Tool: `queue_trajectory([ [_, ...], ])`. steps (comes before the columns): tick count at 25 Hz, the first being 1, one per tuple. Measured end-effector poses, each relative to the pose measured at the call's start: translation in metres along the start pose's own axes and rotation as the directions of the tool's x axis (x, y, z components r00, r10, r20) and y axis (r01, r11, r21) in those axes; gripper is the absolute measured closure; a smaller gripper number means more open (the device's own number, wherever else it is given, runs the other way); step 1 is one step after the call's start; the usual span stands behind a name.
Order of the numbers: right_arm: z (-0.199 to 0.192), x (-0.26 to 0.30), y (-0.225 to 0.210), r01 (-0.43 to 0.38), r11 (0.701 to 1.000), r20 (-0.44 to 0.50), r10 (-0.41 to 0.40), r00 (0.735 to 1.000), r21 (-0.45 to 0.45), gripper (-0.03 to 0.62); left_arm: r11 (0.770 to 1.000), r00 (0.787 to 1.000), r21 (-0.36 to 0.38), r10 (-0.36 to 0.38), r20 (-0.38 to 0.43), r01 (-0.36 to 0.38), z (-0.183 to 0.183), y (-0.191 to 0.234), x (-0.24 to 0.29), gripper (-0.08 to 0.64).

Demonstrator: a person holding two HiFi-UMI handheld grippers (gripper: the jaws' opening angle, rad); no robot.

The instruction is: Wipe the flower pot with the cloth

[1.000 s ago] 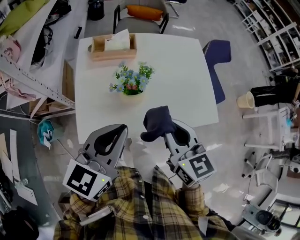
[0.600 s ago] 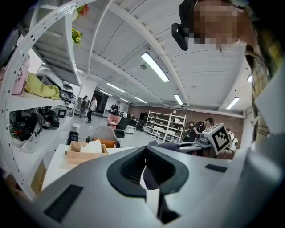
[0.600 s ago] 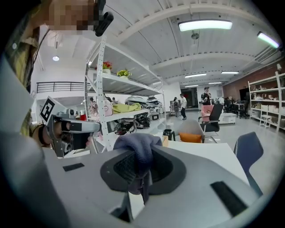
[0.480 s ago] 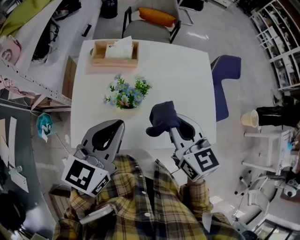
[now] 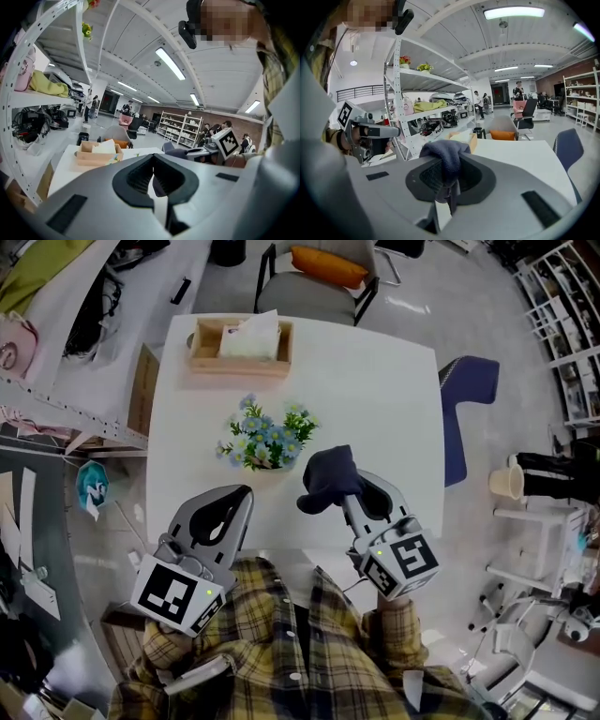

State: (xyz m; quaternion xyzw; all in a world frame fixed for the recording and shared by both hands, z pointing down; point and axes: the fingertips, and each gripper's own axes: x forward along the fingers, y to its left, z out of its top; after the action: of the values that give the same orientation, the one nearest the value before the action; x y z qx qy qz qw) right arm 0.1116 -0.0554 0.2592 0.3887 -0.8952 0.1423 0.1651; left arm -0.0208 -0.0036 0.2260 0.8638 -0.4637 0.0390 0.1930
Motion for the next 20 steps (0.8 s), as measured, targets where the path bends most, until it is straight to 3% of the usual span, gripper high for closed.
queue_trajectory([
  [17,-0.076,0.047,-0.025,0.043,0.992,-0.091,-0.033,0.995,0.116,0.569,0.999,0.987,-0.051,-0.004,-0.163,-0.004,-0.105,0.039,0.03,0.547],
  [20,-0.09,0.059,-0.028,0.034,0.99,-0.107,-0.02,0.994,0.137,0.569,0.999,0.982,-0.033,-0.003,-0.19,-0.003,-0.124,0.049,0.044,0.492],
])
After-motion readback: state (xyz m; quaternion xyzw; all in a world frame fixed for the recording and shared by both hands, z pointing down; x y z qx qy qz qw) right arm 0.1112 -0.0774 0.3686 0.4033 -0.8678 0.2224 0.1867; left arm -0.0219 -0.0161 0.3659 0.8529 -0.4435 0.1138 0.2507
